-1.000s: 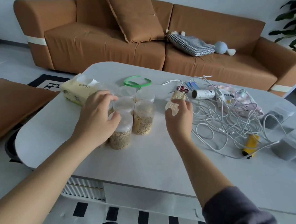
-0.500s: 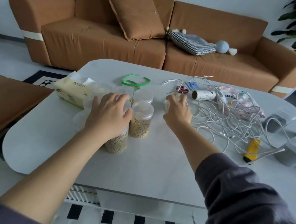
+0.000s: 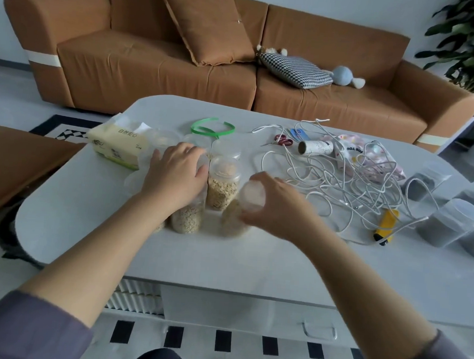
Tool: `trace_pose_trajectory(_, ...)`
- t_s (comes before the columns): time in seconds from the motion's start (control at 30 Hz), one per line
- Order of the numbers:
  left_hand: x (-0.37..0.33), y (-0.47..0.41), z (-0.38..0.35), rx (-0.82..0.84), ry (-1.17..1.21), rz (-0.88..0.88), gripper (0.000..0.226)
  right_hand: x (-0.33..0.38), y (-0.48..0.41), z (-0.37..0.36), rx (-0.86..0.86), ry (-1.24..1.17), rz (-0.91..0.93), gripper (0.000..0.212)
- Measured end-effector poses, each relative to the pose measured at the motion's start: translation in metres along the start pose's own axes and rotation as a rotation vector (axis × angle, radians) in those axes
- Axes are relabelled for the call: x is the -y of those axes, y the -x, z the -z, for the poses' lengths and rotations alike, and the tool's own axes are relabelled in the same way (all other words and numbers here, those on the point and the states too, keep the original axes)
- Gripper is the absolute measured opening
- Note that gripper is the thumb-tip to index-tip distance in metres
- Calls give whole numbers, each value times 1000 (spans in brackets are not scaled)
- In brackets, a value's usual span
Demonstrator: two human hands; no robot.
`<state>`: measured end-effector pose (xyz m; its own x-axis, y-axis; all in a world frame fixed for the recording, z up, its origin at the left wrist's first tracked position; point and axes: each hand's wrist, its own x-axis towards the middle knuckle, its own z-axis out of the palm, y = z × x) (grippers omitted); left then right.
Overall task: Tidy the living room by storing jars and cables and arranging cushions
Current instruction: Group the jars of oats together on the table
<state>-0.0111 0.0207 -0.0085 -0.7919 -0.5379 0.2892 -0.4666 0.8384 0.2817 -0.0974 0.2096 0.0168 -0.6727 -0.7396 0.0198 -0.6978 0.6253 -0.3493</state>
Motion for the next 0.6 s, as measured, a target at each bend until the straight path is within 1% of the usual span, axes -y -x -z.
trace_pose_trajectory(0.17,5,16,5,7,-42,-29,44,20,0,-30,-78,-213,29,81)
trace_pose_trajectory(0.2,7,19,6,13,-50,-34,45,19,-2,-32,-74,-253,29,84)
trace_pose_trajectory(0.27,10,23,8,15,-55,-36,46,10,-3,-32,5,-370,-27,89)
trace_pose_trajectory(0.33,9,26,10,3,-32,-36,47,2,2,-33,77,-661,-137,80)
trace_pose_trajectory(0.37,7,28,10,-11,-18,-47,51,0,2,-37,57,-828,-186,74)
trace_pose_trajectory(0.43,-3,33,9,-21,-12,-92,60,-1,-5,-53,-36,-1094,-238,65)
trace_pose_trajectory(0.47,-7,35,6,-10,-32,-111,59,1,-12,-62,-68,-1197,-253,54)
trace_pose_trajectory(0.5,-10,35,3,6,-65,-115,55,6,-19,-69,-77,-1275,-268,41)
trace_pose_trajectory(0.53,-11,35,0,14,-101,-109,52,10,-25,-76,-76,-1312,-288,35)
trace_pose_trajectory(0.6,-9,34,-2,14,-152,-86,50,20,-33,-82,-65,-1321,-301,42)
